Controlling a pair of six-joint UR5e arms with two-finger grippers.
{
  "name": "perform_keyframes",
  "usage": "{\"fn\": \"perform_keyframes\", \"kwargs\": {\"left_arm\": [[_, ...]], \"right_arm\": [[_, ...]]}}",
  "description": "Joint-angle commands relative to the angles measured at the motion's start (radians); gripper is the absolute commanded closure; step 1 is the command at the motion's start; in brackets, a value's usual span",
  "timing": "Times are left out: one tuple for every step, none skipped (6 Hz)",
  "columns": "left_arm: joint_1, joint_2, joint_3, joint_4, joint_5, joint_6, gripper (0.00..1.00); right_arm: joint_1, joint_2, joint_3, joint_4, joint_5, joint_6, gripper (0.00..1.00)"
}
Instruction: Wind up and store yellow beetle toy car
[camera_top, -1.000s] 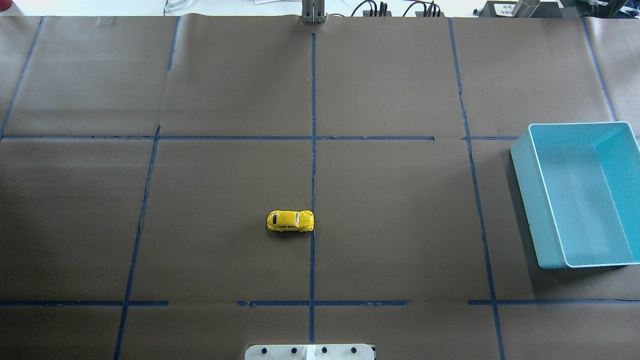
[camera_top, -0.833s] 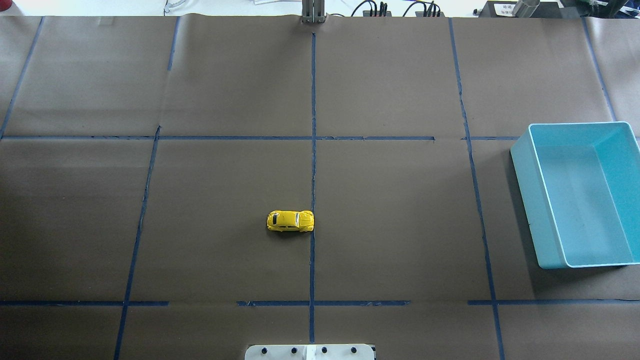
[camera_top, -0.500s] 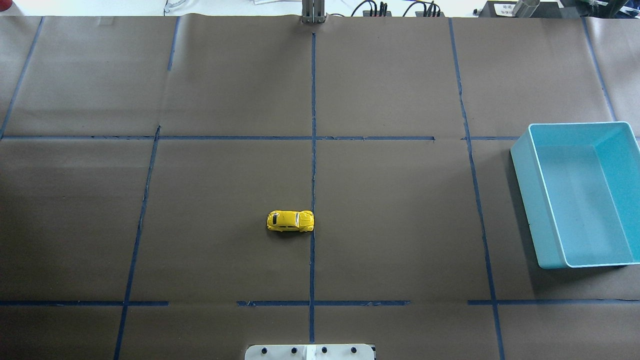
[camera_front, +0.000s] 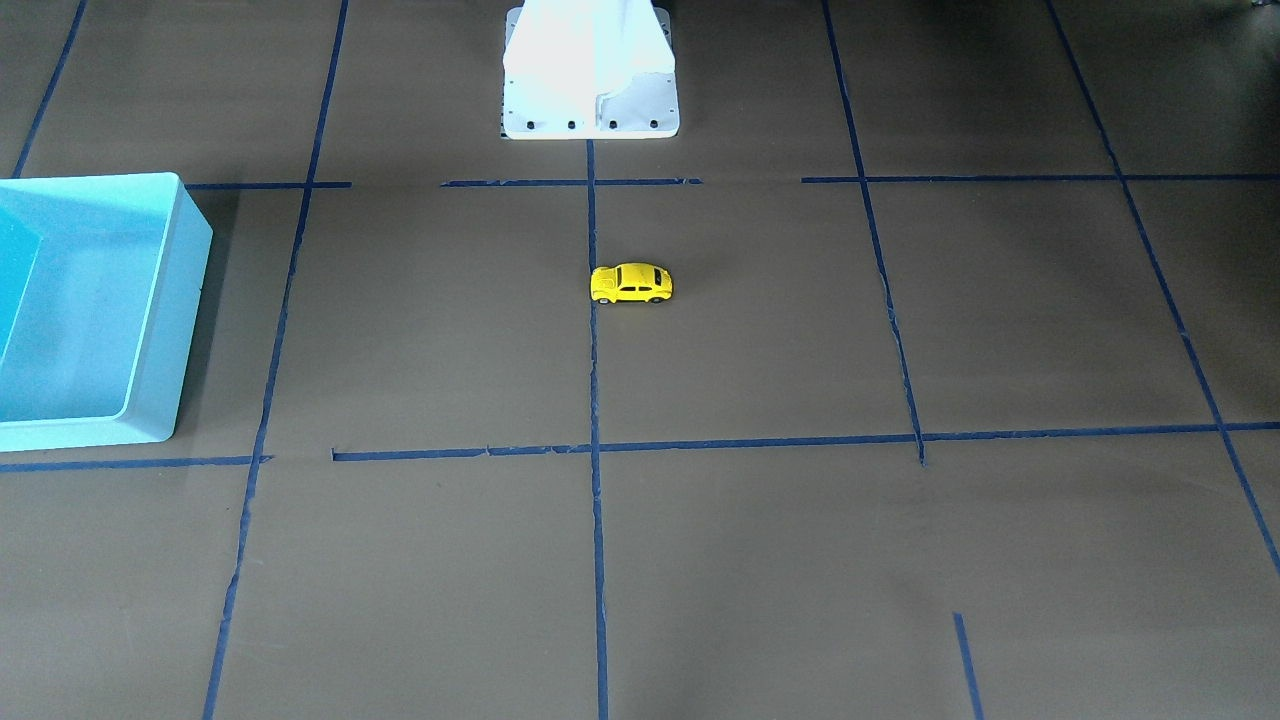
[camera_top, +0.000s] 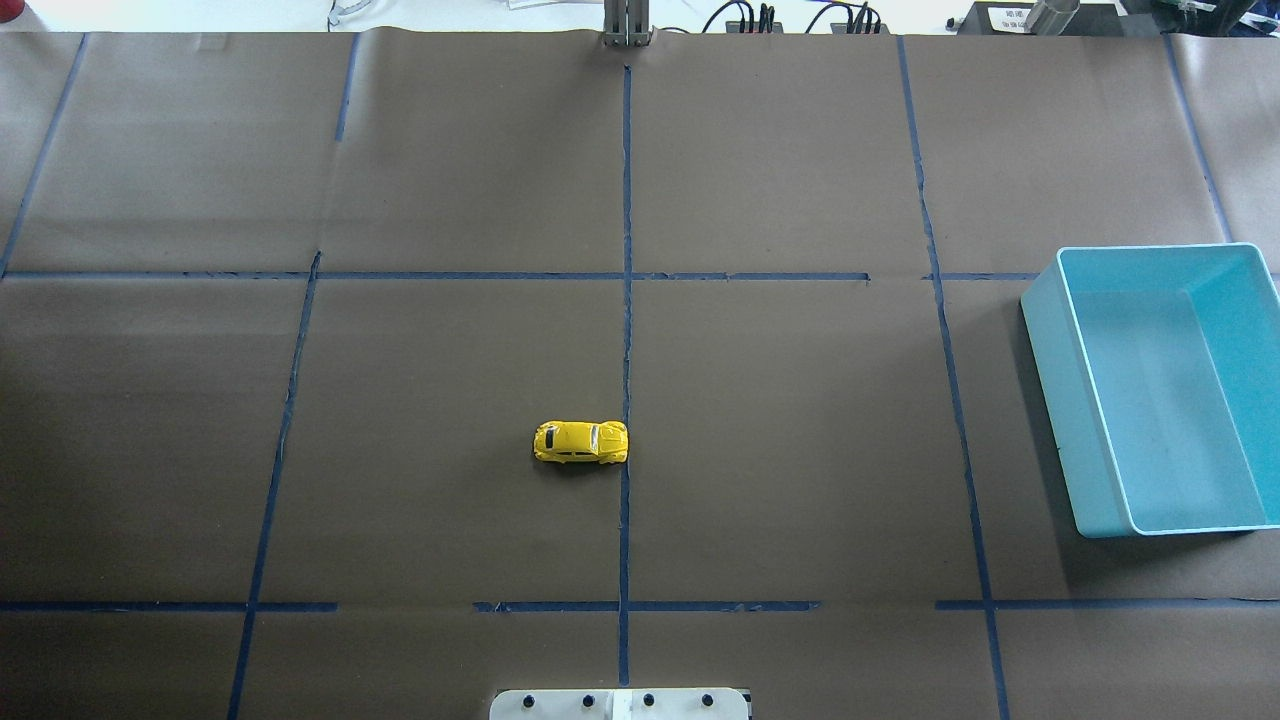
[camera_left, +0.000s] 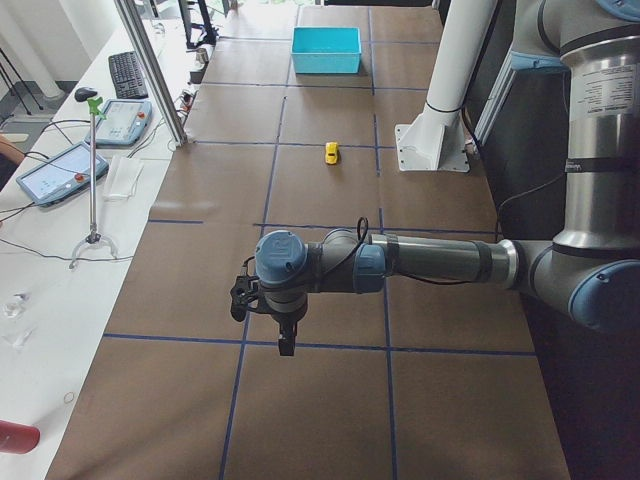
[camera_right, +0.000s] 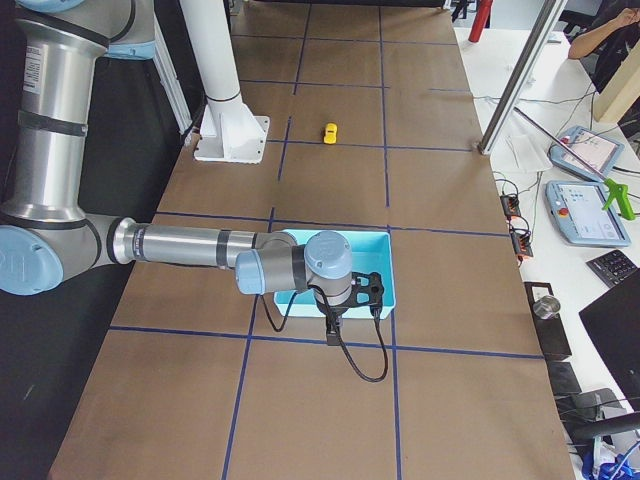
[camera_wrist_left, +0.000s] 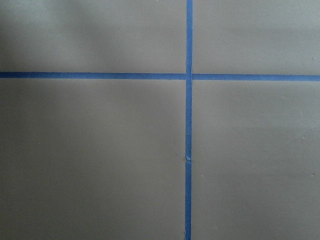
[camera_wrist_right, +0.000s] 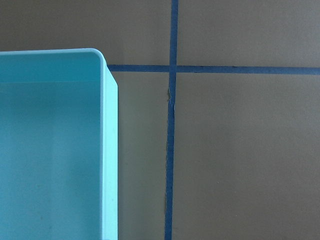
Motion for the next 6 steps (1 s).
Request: {"fn": "perform_keyframes", "kwargs": {"left_arm": [[0.0,0.0,-0.003,0.0,0.0,0.0,0.0],[0.0,-0.001,0.0,0.0,0.0,0.0,0.0],[0.002,-0.003,-0.001,0.003,0.0,0.0,0.0],[0.003,-0.006,-0.003,0.006,0.0,0.0,0.0],[0.005,-0.016,0.006,0.007,0.003,-0.003,0.0],[0.005,-0.024,0.003,0.006,0.002,-0.002,0.0]], "right_arm": [[0.001,-0.002,-0.003,0.0,0.0,0.0,0.0],[0.001,-0.002,-0.003,0.0,0.0,0.001,0.0],[-0.001,-0.002,-0.003,0.0,0.0,0.001,0.0],[-0.001,-0.002,-0.003,0.0,0.0,0.001,0.0],[-0.001,-0.002,-0.003,0.0,0.0,0.001,0.0],[0.0,-0.002,-0.005,0.0,0.0,0.003,0.0]]}}
